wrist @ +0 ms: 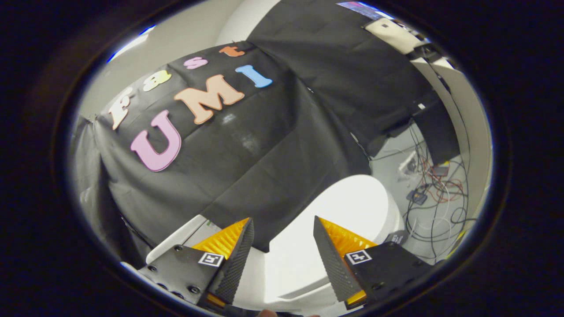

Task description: Open the toilet lid.

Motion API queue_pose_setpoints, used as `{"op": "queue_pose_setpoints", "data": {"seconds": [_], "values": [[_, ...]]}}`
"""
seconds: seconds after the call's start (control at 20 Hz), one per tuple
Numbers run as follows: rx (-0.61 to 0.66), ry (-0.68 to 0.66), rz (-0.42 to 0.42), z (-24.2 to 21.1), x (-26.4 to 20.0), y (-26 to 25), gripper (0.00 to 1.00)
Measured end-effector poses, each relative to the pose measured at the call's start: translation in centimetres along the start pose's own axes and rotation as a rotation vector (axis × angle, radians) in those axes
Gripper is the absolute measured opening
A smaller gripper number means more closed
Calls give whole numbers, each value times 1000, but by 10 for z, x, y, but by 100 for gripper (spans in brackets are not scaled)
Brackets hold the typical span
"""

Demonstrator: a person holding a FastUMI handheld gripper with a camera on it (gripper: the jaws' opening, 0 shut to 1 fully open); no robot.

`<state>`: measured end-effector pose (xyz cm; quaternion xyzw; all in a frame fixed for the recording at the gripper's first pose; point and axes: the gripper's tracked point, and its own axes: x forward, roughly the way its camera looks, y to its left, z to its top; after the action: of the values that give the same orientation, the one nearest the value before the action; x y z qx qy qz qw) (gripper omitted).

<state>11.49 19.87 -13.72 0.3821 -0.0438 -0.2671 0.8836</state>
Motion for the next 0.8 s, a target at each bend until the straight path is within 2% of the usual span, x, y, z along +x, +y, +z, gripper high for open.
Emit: {"op": "queue_pose_setpoints", "data": {"seconds": [0.3,0.6,0.8], "values": [[83,58,-123,-41,-12,-41,87],[196,61,-284,-50,-22,-105,87],[279,27,-361,-41,-21,-143,87]]}}
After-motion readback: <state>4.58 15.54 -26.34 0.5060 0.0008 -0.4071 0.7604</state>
